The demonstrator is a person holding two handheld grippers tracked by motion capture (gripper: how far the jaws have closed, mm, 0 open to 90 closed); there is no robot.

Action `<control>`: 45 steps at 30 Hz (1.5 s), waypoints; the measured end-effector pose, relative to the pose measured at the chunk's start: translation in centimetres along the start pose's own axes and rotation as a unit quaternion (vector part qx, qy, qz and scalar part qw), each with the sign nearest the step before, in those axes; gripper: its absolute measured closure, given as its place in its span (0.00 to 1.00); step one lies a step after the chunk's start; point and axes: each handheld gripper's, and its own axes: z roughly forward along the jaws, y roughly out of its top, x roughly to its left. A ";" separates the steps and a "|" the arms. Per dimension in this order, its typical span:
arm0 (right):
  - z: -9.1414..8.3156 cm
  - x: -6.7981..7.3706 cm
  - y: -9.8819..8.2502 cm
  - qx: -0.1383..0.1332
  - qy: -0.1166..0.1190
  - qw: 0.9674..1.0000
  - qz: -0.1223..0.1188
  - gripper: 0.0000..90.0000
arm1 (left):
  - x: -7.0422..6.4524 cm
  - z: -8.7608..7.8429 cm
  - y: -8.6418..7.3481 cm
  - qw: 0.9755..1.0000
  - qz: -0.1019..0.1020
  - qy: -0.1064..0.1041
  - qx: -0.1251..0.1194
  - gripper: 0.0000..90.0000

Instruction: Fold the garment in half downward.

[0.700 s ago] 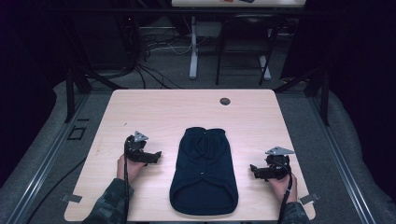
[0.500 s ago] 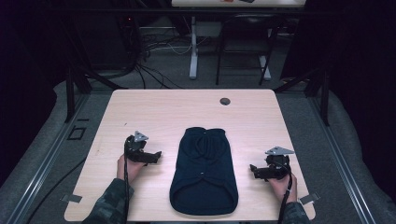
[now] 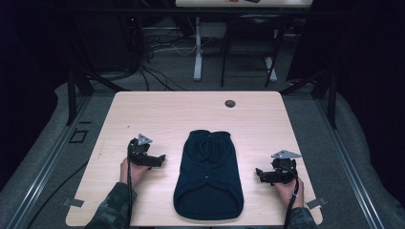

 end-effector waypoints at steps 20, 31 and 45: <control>0.3 1.2 3.1 0.012 0.050 0.999 0.013 0.05 | -1.7 0.8 3.3 0.998 -0.002 -0.059 -0.010 0.00; 1.4 2.9 6.4 0.002 0.060 0.998 -0.014 0.00 | -2.6 1.5 5.2 0.997 0.004 -0.077 -0.010 0.00; 6.0 5.0 12.2 0.025 0.124 0.992 -0.028 0.08 | -4.2 4.1 8.7 0.996 0.012 -0.091 0.004 0.00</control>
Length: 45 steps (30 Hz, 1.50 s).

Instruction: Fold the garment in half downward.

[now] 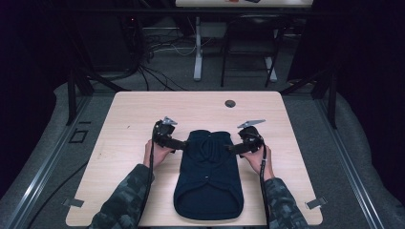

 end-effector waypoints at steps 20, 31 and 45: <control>4.6 -0.5 1.6 0.055 -0.018 0.998 0.014 0.36 | -1.9 4.5 1.9 0.997 0.043 -0.015 0.054 0.20; 4.5 0.2 1.5 0.056 -0.009 0.998 -0.010 0.58 | -2.4 4.3 1.6 0.997 0.062 -0.015 0.045 0.33; 4.3 0.5 0.6 0.027 -0.005 1.000 -0.013 0.72 | -3.1 3.9 1.5 0.996 0.071 -0.029 0.044 0.56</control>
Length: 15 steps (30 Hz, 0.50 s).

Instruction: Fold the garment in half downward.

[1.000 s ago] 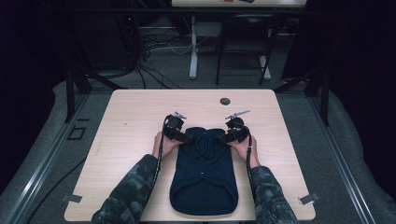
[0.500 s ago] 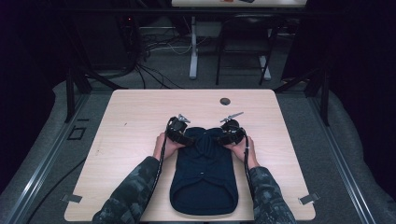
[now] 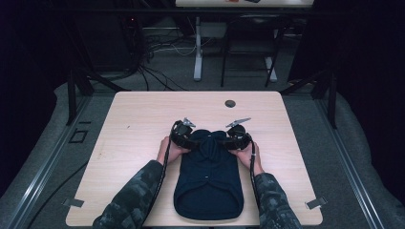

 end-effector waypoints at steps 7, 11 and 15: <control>-0.4 0.5 0.0 -0.007 -0.015 1.000 -0.017 0.77 | -0.6 -0.2 -0.4 0.999 0.024 0.003 -0.020 0.71; -1.4 0.7 0.2 -0.026 -0.017 0.999 -0.019 0.78 | -0.4 -0.5 -0.4 0.999 0.013 -0.009 -0.030 0.74; -2.0 1.1 0.3 -0.037 -0.019 0.998 -0.036 0.78 | -0.4 -1.0 -0.3 0.999 0.015 -0.013 -0.027 0.74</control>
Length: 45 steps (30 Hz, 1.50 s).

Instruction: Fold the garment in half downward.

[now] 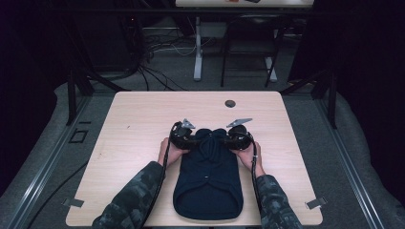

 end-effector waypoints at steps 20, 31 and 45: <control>-4.0 1.2 0.8 -0.064 0.011 0.998 -0.026 0.77 | -1.0 -4.5 1.1 0.997 0.037 0.003 -0.071 0.77; -5.2 0.9 1.0 -0.054 0.031 0.998 -0.004 0.73 | -1.7 -5.6 1.4 0.995 0.057 0.006 -0.087 0.78; -6.2 2.1 1.4 -0.076 0.007 0.996 -0.036 0.77 | -2.0 -6.8 1.5 0.992 0.069 0.014 -0.104 0.77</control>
